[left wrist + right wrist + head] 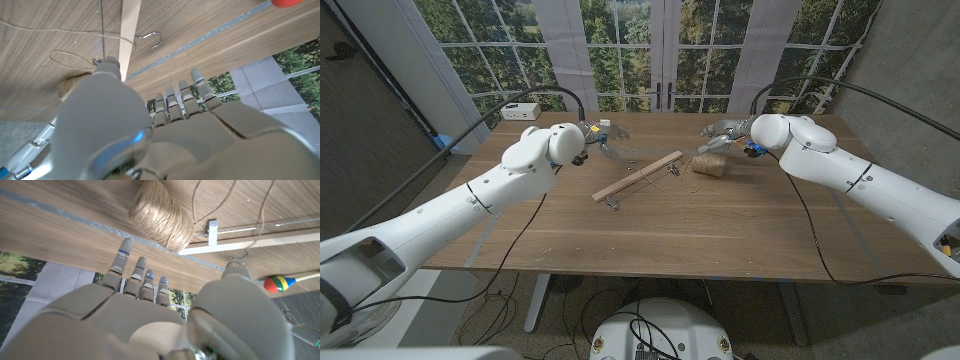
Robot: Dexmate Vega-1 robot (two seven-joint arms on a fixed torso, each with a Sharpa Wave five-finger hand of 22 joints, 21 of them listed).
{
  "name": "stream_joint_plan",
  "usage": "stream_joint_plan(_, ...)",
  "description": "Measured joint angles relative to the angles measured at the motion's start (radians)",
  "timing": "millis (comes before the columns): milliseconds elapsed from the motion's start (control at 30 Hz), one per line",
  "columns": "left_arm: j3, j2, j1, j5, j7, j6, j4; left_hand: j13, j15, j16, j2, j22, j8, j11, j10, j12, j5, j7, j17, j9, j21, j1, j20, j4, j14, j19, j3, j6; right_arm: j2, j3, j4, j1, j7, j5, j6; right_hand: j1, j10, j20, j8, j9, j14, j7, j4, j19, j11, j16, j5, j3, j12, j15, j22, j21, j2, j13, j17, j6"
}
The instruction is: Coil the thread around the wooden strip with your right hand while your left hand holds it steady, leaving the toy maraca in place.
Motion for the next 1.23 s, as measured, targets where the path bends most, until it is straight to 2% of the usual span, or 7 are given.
stream_joint_plan(300, -0.131, -0.013, 0.147, -0.101, 0.286, -0.165, 0.028, -0.036, -0.018, 0.006, 0.033, 0.0, 0.008, -0.025, 0.004, 0.008, -0.021, -0.064, -0.019, -0.03, -0.019, -0.057, -0.008, 0.01, -0.018, 0.016, -0.017, 0.014, 0.024, 0.146, 0.049, -0.154, -0.239, 0.154, 0.238, -0.008, 0.003, -0.048, 0.002, -0.005, -0.078, -0.014, 0.001, -0.075, 0.007, 0.0, -0.009, 0.009, 0.0, -0.003, 0.0, -0.062, 0.063, -0.014, -0.017, 0.036)
stream_joint_plan(500, -0.192, -0.039, 0.216, -0.138, 0.483, -0.298, 0.072, -0.072, -0.016, -0.002, 0.12, -0.003, 0.008, -0.015, -0.028, 0.002, -0.047, -0.094, -0.04, -0.052, -0.051, -0.087, -0.012, 0.025, -0.07, -0.007, -0.002, 0.019, 0.052, 0.207, 0.09, -0.222, -0.401, 0.226, 0.399, -0.045, -0.016, -0.053, 0.002, -0.005, -0.098, -0.03, 0.02, -0.08, -0.006, -0.006, -0.023, -0.006, 0.0, -0.011, 0.0, -0.076, 0.069, -0.021, -0.029, 0.041)
stream_joint_plan(600, -0.229, -0.061, 0.246, -0.189, 0.56, -0.375, 0.107, -0.088, -0.005, -0.002, 0.147, -0.003, 0.002, -0.012, -0.031, 0.001, -0.056, -0.101, -0.049, -0.058, -0.061, -0.112, -0.019, 0.031, -0.081, -0.013, 0.004, 0.011, 0.069, 0.231, 0.113, -0.246, -0.456, 0.26, 0.47, -0.073, -0.022, -0.075, 0.002, -0.005, -0.108, -0.036, 0.031, -0.066, -0.011, -0.006, -0.03, -0.017, 0.0, -0.019, 0.0, -0.083, 0.074, -0.028, -0.037, 0.046)
stream_joint_plan(767, -0.279, -0.096, 0.284, -0.288, 0.625, -0.478, 0.151, -0.127, -0.019, -0.006, 0.204, -0.003, -0.001, -0.009, -0.052, 0.001, -0.081, -0.071, -0.077, -0.068, -0.085, -0.187, -0.054, 0.048, -0.128, -0.018, -0.005, -0.032, 0.098, 0.261, 0.153, -0.275, -0.52, 0.322, 0.579, -0.103, -0.022, -0.102, 0.002, -0.009, -0.114, -0.041, 0.04, -0.042, -0.011, -0.006, -0.035, -0.026, 0.0, -0.027, -0.003, -0.085, 0.085, -0.037, -0.049, 0.051)
stream_joint_plan(900, -0.318, -0.118, 0.317, -0.415, 0.657, -0.583, 0.184, -0.183, -0.035, -0.006, 0.182, -0.006, -0.001, -0.014, -0.083, 0.001, -0.089, -0.047, -0.115, -0.074, -0.126, -0.334, -0.093, 0.059, -0.178, -0.03, -0.066, -0.064, 0.128, 0.291, 0.191, -0.302, -0.558, 0.371, 0.659, -0.146, -0.016, -0.137, 0.002, -0.009, -0.124, -0.045, 0.053, -0.065, -0.017, -0.006, -0.038, -0.039, 0.0, -0.043, -0.003, -0.115, 0.091, -0.052, -0.071, 0.055)
stream_joint_plan(1033, -0.347, -0.136, 0.346, -0.491, 0.664, -0.648, 0.218, -0.231, -0.047, -0.006, 0.166, -0.005, -0.001, -0.01, -0.112, 0.001, -0.084, -0.021, -0.141, -0.079, -0.164, -0.455, -0.105, 0.059, -0.211, -0.041, -0.123, -0.082, 0.141, 0.308, 0.201, -0.322, -0.605, 0.396, 0.701, -0.161, -0.004, -0.129, 0.002, -0.011, -0.135, -0.048, 0.053, -0.101, -0.02, -0.006, -0.038, -0.039, 0.0, -0.035, -0.003, -0.142, 0.091, -0.061, -0.09, 0.059)
stream_joint_plan(1233, -0.374, -0.15, 0.378, -0.657, 0.633, -0.765, 0.259, -0.267, -0.05, -0.005, 0.252, -0.005, -0.001, -0.004, -0.131, 0.001, -0.055, 0.002, -0.152, -0.079, -0.187, -0.527, -0.108, 0.066, -0.236, -0.056, -0.114, -0.09, 0.156, 0.349, 0.179, -0.383, -0.679, 0.402, 0.719, -0.169, 0.015, -0.119, 0.002, -0.014, -0.128, -0.043, 0.053, -0.097, -0.011, -0.006, -0.038, -0.047, 0.005, -0.029, -0.003, -0.155, 0.099, -0.071, -0.109, 0.074)
